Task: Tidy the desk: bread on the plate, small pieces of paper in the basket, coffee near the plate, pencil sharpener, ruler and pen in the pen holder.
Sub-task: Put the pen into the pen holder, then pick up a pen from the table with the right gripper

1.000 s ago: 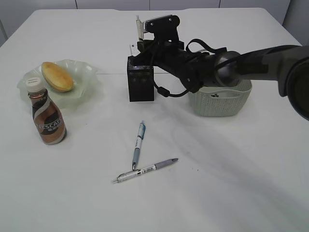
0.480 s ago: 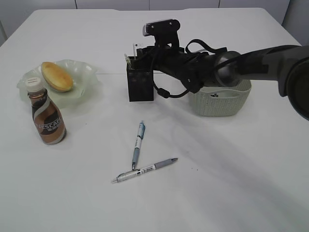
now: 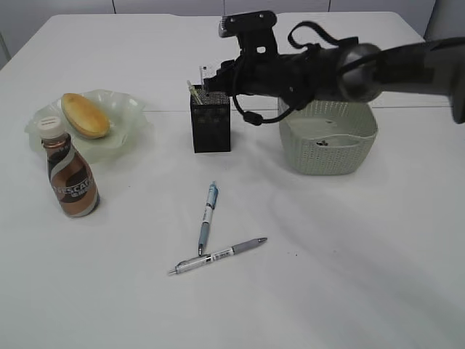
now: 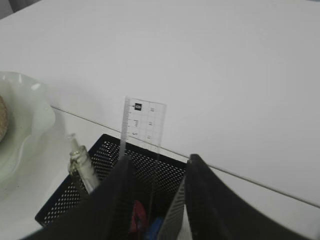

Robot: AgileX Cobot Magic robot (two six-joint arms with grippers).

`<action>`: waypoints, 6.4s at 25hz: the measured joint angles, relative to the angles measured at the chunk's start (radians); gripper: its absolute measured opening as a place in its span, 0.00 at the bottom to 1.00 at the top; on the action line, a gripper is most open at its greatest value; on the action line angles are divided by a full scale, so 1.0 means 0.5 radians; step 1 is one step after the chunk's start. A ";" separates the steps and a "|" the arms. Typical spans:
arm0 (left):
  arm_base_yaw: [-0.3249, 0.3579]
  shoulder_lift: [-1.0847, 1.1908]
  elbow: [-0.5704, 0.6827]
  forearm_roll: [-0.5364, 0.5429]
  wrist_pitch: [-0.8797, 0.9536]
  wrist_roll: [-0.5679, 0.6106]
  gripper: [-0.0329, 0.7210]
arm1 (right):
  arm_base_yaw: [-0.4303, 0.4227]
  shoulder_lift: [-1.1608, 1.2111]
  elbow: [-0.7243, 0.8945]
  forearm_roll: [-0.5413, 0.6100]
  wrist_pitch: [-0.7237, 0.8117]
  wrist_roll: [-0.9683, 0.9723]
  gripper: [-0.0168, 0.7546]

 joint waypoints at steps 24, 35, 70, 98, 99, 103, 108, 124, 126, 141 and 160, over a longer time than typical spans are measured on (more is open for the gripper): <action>0.000 0.000 0.000 0.010 0.000 0.000 0.52 | 0.063 -0.706 -0.035 1.022 2.444 -0.056 0.45; 0.000 0.000 0.000 -0.236 0.000 0.000 0.52 | 0.121 -0.666 -0.040 1.107 2.525 0.068 0.47; 0.000 0.000 0.000 -0.267 0.000 0.043 0.52 | 0.442 0.257 -0.905 0.512 2.522 1.005 0.47; 0.000 0.000 0.000 -0.261 0.000 0.047 0.52 | 0.480 0.293 -0.626 0.448 2.522 0.841 0.46; 0.000 0.000 0.000 -0.261 0.000 0.047 0.52 | 0.480 0.293 -0.626 0.436 2.522 0.844 0.46; 0.000 0.000 0.000 -0.261 0.000 0.047 0.52 | 0.480 0.313 -0.636 0.448 2.520 0.853 0.45; 0.000 0.000 0.000 -0.265 0.000 0.047 0.52 | 0.480 0.357 -0.645 0.468 2.518 0.853 0.45; 0.000 0.000 0.000 -0.283 0.000 0.047 0.52 | 0.480 0.370 -0.665 0.473 2.518 0.856 0.45; 0.000 0.000 0.000 -0.283 0.000 0.047 0.52 | 0.480 0.370 -0.665 0.473 2.518 0.856 0.45; 0.000 0.000 0.000 -0.291 0.000 0.049 0.52 | 0.480 0.370 -0.665 0.527 2.518 0.844 0.44; 0.000 -0.058 0.000 -0.361 0.002 0.049 0.52 | 0.480 0.370 -0.665 0.499 2.518 0.839 0.26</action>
